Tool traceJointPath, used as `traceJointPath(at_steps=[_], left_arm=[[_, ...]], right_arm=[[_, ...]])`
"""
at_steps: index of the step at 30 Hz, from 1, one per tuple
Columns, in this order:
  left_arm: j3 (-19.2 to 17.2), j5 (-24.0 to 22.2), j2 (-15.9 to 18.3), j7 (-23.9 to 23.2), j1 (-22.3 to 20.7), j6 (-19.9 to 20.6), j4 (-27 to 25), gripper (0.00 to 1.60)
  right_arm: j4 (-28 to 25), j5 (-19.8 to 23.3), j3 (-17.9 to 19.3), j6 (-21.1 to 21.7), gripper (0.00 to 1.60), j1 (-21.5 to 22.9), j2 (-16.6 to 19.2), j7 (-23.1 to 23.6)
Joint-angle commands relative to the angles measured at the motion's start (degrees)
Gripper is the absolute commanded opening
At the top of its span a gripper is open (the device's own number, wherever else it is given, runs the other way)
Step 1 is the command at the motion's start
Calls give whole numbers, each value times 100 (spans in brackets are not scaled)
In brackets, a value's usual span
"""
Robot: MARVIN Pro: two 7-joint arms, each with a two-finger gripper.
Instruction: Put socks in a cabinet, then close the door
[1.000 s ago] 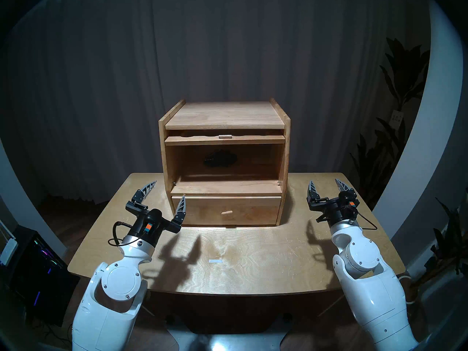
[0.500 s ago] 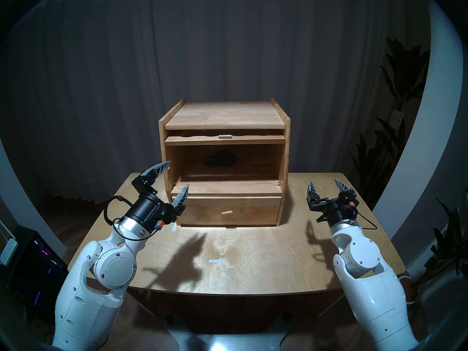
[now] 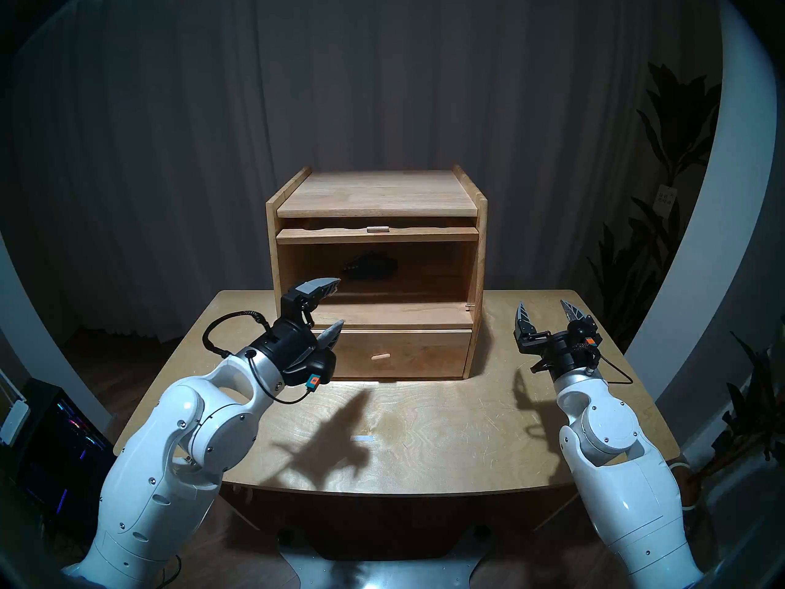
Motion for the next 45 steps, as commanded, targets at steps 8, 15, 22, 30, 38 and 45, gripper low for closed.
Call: traceJointPath(at_steps=[8, 15, 22, 30, 38, 45], left_arm=[[80, -608, -1029, 361, -552, 1332, -474, 160], [574, -81, -1354, 810, -664, 1965, 85, 160], [788, 847, -1334, 1331, -894, 2434, 768, 160], [943, 1936, -1440, 1900, -1243, 3101, 1155, 160], [1816, 2249, -1495, 1196, -1056, 3131, 1143, 160], [1571, 2312, -1687, 462, -1223, 3292, 621, 160]], right_arm=[[-70, -12, 32, -41, 160, 60, 11, 4], [-80, -17, 37, -51, 160, 64, 9, 5], [-79, -19, 37, -53, 160, 65, 10, 3], [-92, -26, 37, -62, 160, 63, 8, -19], [-139, -68, 36, -94, 160, 37, -7, -98], [-136, -98, 24, -89, 160, 41, -6, -138]])
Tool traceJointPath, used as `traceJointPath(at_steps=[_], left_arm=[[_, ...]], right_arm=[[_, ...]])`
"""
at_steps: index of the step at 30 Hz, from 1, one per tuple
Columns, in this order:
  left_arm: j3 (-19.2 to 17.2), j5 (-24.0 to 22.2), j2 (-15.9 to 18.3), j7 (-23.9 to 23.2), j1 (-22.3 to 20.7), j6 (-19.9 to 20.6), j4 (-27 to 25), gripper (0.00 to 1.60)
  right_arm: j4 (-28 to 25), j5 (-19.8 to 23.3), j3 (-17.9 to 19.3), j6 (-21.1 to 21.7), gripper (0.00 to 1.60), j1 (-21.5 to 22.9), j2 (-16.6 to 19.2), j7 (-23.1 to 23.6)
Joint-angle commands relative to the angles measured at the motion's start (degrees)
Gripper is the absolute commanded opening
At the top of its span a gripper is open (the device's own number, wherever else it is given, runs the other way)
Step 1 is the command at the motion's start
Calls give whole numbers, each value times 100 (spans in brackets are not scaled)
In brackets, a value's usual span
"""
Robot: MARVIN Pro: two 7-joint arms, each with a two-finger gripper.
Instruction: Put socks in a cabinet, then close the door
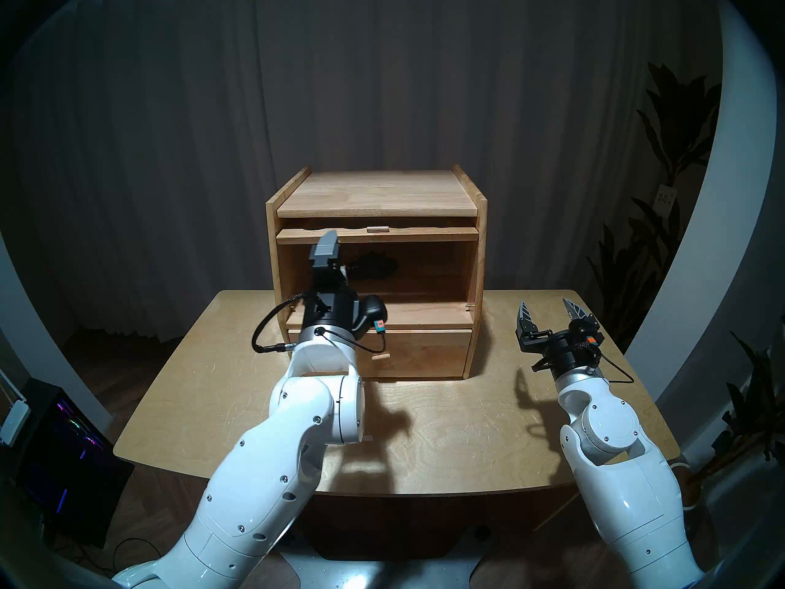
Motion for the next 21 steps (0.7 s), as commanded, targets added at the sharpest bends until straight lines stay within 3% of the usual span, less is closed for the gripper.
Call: traceJointPath(at_steps=[1, 5, 11, 21], left_arm=[[-168, 14, -190, -698, -320, 67, -500, 160], [-323, 280, -33, -1352, -686, -45, -339, 160], [-416, 762, 167, -1930, -981, -273, 25, 160], [-448, 1166, 88, -3111, -1315, -705, 208, 160]], right_arm=[[-145, -17, 17, -77, 160, 23, -20, -22], [-154, -39, 13, -83, 160, 19, -24, -52], [-165, -54, 11, -91, 160, 12, -29, -73], [-178, -69, 12, -105, 160, 1, -37, -93]])
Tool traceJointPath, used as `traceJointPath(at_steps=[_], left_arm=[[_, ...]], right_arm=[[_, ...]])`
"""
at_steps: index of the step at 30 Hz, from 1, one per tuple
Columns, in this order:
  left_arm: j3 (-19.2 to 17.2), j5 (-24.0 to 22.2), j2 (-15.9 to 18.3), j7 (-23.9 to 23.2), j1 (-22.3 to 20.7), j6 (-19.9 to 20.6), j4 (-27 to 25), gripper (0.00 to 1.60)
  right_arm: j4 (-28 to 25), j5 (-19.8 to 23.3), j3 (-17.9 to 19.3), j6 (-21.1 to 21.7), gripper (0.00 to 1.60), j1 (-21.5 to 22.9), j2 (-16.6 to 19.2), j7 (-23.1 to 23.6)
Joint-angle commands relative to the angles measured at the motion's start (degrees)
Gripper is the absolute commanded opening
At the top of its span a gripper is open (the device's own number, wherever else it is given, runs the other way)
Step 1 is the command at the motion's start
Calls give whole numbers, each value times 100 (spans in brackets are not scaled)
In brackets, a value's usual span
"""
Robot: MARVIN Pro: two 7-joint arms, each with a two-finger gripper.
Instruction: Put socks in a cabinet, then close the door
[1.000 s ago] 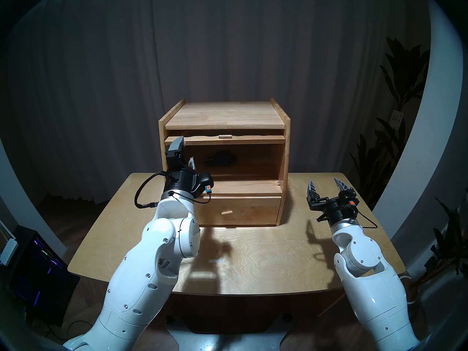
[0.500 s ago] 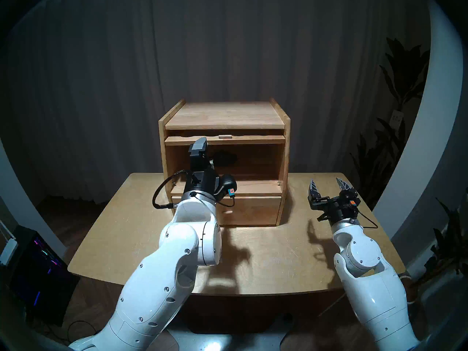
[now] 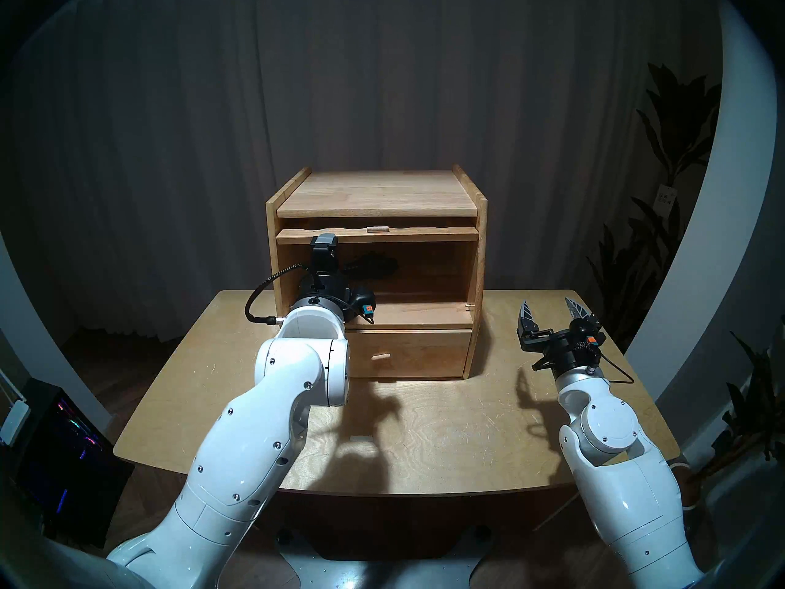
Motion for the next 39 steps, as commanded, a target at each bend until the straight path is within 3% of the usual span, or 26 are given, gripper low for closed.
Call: traceJointPath(at_steps=[1, 3, 10, 14, 19, 28, 29, 30, 31, 32, 33, 39], left_arm=[[-58, 282, -101, -684, -550, -279, -25, 160], [-101, 263, -183, -1167, -683, -332, -71, 160], [-237, 100, -520, -1663, -1056, -420, 35, 160], [-318, -2, -674, -1347, -1181, -281, 174, 160], [-331, -8, -575, -808, -1221, -237, 310, 160], [-283, -346, -393, -219, -893, -188, 478, 160], [-261, -380, -342, -60, -846, -170, 549, 135], [-269, -420, -336, 36, -826, -175, 575, 132], [-286, -494, -329, 150, -795, -200, 595, 134], [-287, -528, -315, 213, -773, -212, 607, 154], [-306, -596, -310, 322, -734, -252, 629, 159], [-354, -771, -286, 558, -777, -308, 779, 160]], right_arm=[[-144, 18, 16, -86, 160, 8, -13, 19], [-145, 17, 15, -87, 160, 8, -13, 16], [-146, 17, 15, -91, 160, 6, -13, 13], [-144, 16, 15, -90, 160, 7, -15, 15], [-144, 16, 19, -91, 160, 7, -18, 23], [-151, 20, 27, -101, 160, -1, -22, 36], [-151, 20, 29, -101, 160, -2, -24, 38], [-151, 20, 29, -101, 160, -2, -25, 39], [-152, 20, 30, -102, 160, -2, -25, 40], [-152, 20, 30, -102, 160, -3, -26, 40], [-152, 20, 31, -102, 160, -3, -26, 41], [-152, 19, 33, -102, 160, -3, -29, 44]])
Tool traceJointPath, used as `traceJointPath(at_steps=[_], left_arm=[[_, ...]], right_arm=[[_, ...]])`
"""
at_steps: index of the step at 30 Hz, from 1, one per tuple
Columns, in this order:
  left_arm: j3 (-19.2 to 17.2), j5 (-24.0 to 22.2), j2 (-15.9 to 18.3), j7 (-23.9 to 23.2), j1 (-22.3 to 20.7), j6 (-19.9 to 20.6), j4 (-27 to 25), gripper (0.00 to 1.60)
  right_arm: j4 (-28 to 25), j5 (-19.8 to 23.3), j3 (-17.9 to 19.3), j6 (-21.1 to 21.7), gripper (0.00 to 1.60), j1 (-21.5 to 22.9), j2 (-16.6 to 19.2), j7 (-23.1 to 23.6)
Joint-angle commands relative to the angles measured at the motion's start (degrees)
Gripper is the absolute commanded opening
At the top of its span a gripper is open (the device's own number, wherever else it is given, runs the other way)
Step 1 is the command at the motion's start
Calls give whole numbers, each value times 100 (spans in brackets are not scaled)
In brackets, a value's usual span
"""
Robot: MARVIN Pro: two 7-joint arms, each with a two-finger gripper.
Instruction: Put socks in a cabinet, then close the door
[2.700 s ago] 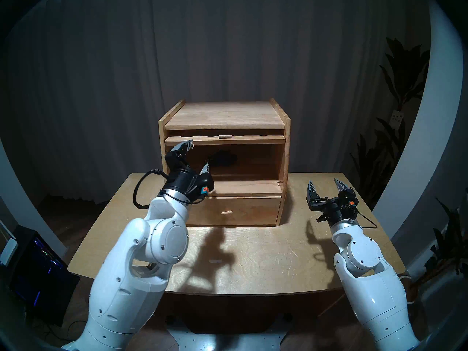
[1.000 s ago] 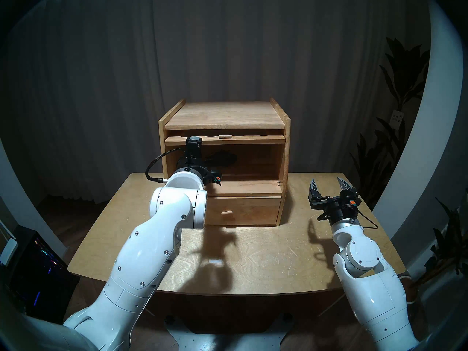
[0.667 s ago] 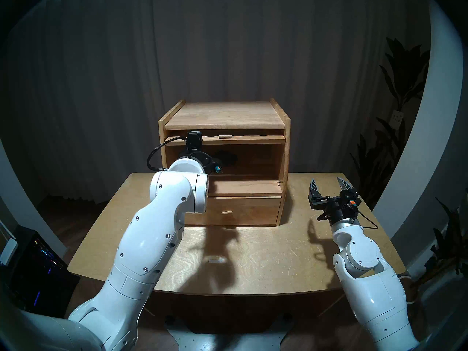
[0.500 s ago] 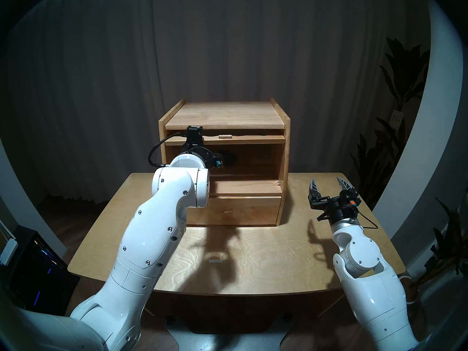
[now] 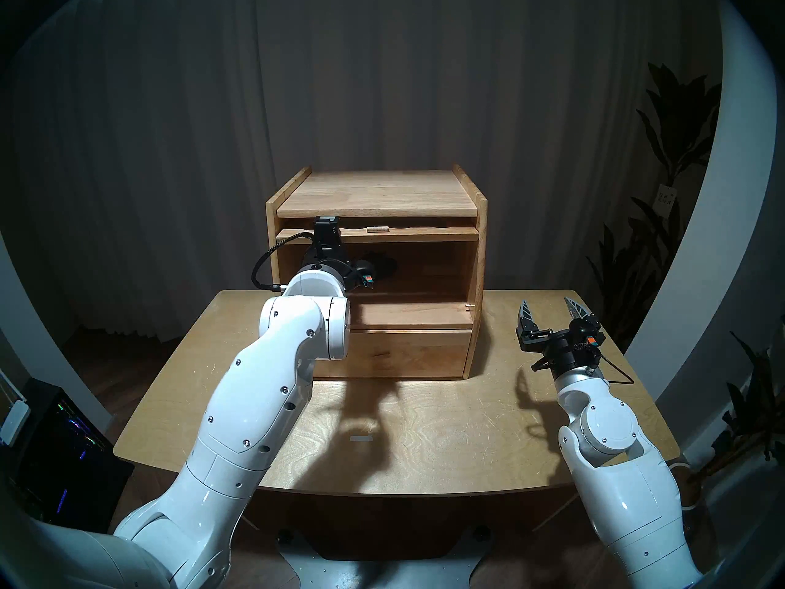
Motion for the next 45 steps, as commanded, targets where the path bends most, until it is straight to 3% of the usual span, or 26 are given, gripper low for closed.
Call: traceJointPath(at_steps=[1, 16, 17, 19, 20, 21, 22, 31, 37, 40, 45], left_arm=[[-73, -188, 2, 426, -149, -131, 113, 160], [-104, -422, -119, 447, -701, -473, 687, 160], [-92, -422, -128, 470, -708, -480, 709, 150], [-82, -472, -138, 483, -689, -527, 704, 110], [-72, -475, -133, 486, -667, -537, 681, 44], [-86, -511, -163, 486, -624, -512, 637, 14], [-82, -515, -155, 499, -588, -521, 587, 0], [-37, -882, -247, 427, 138, -416, -179, 0], [6, -890, -208, 501, 465, -292, -507, 0], [-9, -860, -195, 587, 540, -185, -557, 0], [-6, -569, -227, 1157, 452, 102, -254, 0]], right_arm=[[-132, 12, 30, -69, 160, 13, -5, 8], [-127, 8, 32, -65, 160, 18, -10, 14], [-128, 8, 32, -65, 160, 17, -10, 15], [-129, 8, 33, -66, 160, 16, -11, 15], [-130, 8, 34, -66, 160, 15, -12, 16], [-131, 8, 35, -67, 160, 15, -12, 16], [-133, 8, 36, -68, 160, 13, -13, 17], [-125, 5, 35, -63, 160, 19, -15, 21], [-126, 4, 37, -63, 160, 18, -18, 23], [-129, 4, 39, -65, 160, 16, -19, 24], [-132, 4, 41, -66, 160, 14, -21, 25]])
